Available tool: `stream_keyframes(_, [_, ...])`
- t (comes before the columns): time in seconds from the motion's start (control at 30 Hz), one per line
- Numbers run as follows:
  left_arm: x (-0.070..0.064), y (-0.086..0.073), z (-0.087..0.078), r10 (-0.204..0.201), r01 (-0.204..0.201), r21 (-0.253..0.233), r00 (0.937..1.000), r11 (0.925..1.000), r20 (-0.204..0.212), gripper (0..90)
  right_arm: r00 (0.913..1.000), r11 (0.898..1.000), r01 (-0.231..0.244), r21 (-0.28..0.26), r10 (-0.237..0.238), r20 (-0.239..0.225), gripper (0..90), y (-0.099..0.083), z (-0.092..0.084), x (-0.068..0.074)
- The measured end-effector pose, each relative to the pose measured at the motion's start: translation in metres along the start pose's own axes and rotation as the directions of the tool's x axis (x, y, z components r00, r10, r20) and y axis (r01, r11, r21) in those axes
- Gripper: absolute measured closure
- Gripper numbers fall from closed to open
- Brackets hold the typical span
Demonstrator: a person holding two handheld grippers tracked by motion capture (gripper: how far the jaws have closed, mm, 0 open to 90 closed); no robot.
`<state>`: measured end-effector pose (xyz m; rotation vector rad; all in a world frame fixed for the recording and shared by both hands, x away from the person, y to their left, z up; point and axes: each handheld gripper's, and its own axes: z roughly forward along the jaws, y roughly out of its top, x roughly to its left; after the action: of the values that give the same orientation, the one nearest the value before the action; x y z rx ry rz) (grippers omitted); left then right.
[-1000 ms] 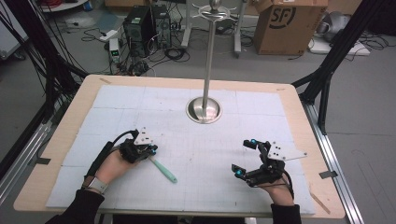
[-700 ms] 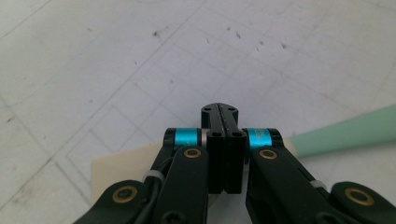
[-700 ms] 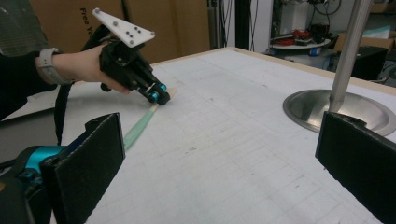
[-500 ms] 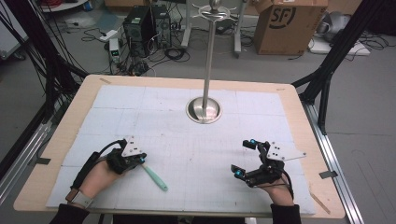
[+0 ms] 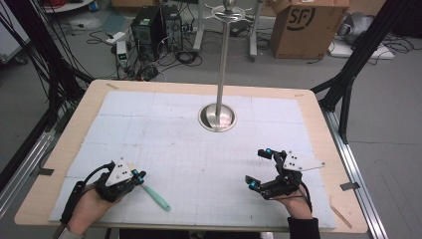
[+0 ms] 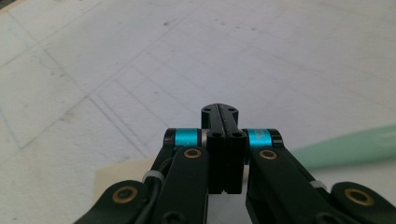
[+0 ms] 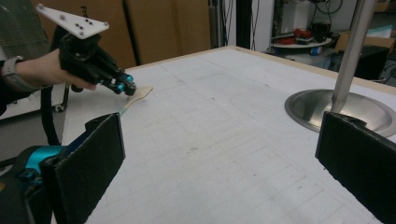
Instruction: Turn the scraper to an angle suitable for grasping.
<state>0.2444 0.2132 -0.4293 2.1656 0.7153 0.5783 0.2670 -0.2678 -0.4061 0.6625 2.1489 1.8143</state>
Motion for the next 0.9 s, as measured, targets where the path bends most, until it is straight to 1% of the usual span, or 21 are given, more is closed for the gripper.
stream_keyframes(0.07, [-0.009, -0.002, -0.008, 0.016, -0.015, -0.008, 0.9997, 0.9999, 0.019, 90.0, 1.0000, 1.000, 0.000, 0.001, 0.000, 0.002, 0.2, 0.000, 0.000, 0.000])
stream_keyframes(0.1, [-0.013, -0.004, -0.011, 0.016, -0.015, -0.016, 0.9994, 0.9998, 0.030, 90.0, 1.0000, 1.000, -0.002, 0.002, 0.002, 0.002, 0.2, 0.000, 0.000, -0.001])
stream_keyframes(0.13, [-0.020, -0.006, -0.017, 0.019, -0.018, -0.021, 0.9988, 0.9996, 0.044, 90.0, 1.0000, 1.000, -0.001, 0.001, 0.001, 0.002, 0.2, 0.000, 0.000, -0.001])
stream_keyframes(0.17, [-0.020, -0.006, -0.017, 0.019, -0.018, -0.021, 0.9988, 0.9996, 0.044, 90.0, 1.0000, 1.000, -0.001, 0.002, 0.001, 0.002, 0.2, 0.000, 0.000, -0.001])
stream_keyframes(0.2, [-0.029, -0.008, -0.022, 0.021, -0.020, -0.016, 0.9968, 0.9997, 0.078, 90.0, 1.0000, 1.000, -0.001, 0.001, 0.001, 0.004, 0.2, 0.000, 0.001, -0.001])
stream_keyframes(0.23, [-0.034, -0.009, -0.022, 0.035, -0.034, -0.014, 0.9954, 0.9993, 0.089, 90.0, 1.0000, 1.000, -0.001, 0.002, 0.001, -0.001, 0.2, 0.000, 0.001, 0.000])
stream_keyframes(0.27, [-0.034, -0.009, -0.022, 0.035, -0.034, -0.014, 0.9954, 0.9993, 0.089, 90.0, 1.0000, 1.000, 0.000, 0.005, 0.000, -0.001, 0.2, 0.000, 0.001, 0.000])
stream_keyframes(0.33, [-0.042, -0.010, -0.021, 0.061, -0.062, 0.000, 0.9922, 0.9981, 0.109, 90.0, 1.0000, 1.000, 0.000, 0.001, 0.000, -0.001, 0.2, 0.000, 0.001, 0.001])
stream_keyframes(0.37, [-0.046, -0.011, -0.020, 0.061, -0.062, 0.007, 0.9910, 0.9980, 0.119, 90.0, 1.0000, 1.000, 0.006, 0.000, -0.006, 0.000, 0.2, 0.001, 0.001, 0.000])
stream_keyframes(0.43, [-0.051, -0.010, -0.016, 0.064, -0.067, 0.015, 0.9881, 0.9977, 0.140, 90.0, 1.0000, 1.000, 0.005, -0.001, -0.005, 0.001, 0.2, 0.001, 0.001, 0.001])
stream_keyframes(0.53, [-0.057, -0.008, -0.005, 0.069, -0.077, 0.039, 0.9823, 0.9963, 0.174, 90.0, 1.0000, 1.000, 0.003, 0.003, -0.003, -0.001, 0.2, 0.001, 0.001, 0.001])
stream_keyframes(0.57, [-0.059, -0.007, -0.002, 0.082, -0.089, 0.034, 0.9814, 0.9955, 0.174, 90.0, 1.0000, 1.000, 0.002, 0.003, -0.002, 0.000, 0.2, 0.001, 0.001, 0.000])
stream_keyframes(0.6, [-0.058, -0.002, 0.003, 0.078, -0.085, 0.035, 0.9810, 0.9958, 0.178, 90.0, 1.0000, 1.000, 0.000, 0.005, 0.000, 0.002, 0.2, 0.001, 0.001, 0.000])
stream_keyframes(0.63, [-0.058, -0.002, 0.003, 0.078, -0.085, 0.035, 0.9810, 0.9958, 0.178, 90.0, 1.0000, 1.000, 0.000, 0.005, 0.000, 0.001, 0.2, 0.001, 0.001, 0.000])
stream_keyframes(0.73, [-0.055, 0.004, 0.014, 0.074, -0.080, 0.025, 0.9814, 0.9965, 0.177, 90.0, 1.0000, 1.000, 0.001, 0.004, -0.001, 0.003, 0.2, 0.000, 0.001, -0.001])
stream_keyframes(0.83, [-0.050, 0.011, 0.026, 0.058, -0.061, 0.016, 0.9838, 0.9980, 0.170, 89.9, 1.0000, 1.000, 0.004, 0.005, -0.004, 0.000, 0.2, 0.000, 0.002, 0.000])
stream_keyframes(0.87, [-0.049, 0.013, 0.030, 0.073, -0.076, 0.015, 0.9848, 0.9970, 0.158, 89.9, 1.0000, 1.000, 0.005, 0.004, -0.005, 0.000, 0.2, 0.000, 0.002, 0.000])
stream_keyframes(0.9, [-0.048, 0.015, 0.034, 0.077, -0.080, 0.012, 0.9859, 0.9967, 0.149, 90.0, 1.0000, 1.000, 0.001, 0.005, -0.001, 0.001, 0.2, 0.001, 0.001, 0.000])
